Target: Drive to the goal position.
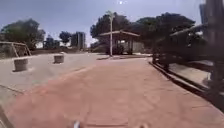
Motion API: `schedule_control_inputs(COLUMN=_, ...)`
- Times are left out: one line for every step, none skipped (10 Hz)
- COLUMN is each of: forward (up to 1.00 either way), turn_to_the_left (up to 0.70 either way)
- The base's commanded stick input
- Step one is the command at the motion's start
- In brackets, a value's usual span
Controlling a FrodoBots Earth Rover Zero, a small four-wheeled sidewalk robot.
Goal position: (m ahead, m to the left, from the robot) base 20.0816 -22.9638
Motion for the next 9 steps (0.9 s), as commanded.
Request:
schedule_control_inputs(forward=1.0, turn_to_the_left=0.0)
schedule_control_inputs(forward=1.0, turn_to_the_left=0.0)
schedule_control_inputs(forward=1.0, turn_to_the_left=0.0)
schedule_control_inputs(forward=1.0, turn_to_the_left=0.0)
schedule_control_inputs(forward=1.0, turn_to_the_left=0.0)
schedule_control_inputs(forward=1.0, turn_to_the_left=0.0)
schedule_control_inputs(forward=1.0, turn_to_the_left=0.0)
schedule_control_inputs(forward=1.0, turn_to_the_left=0.0)
schedule_control_inputs(forward=1.0, turn_to_the_left=-0.15)
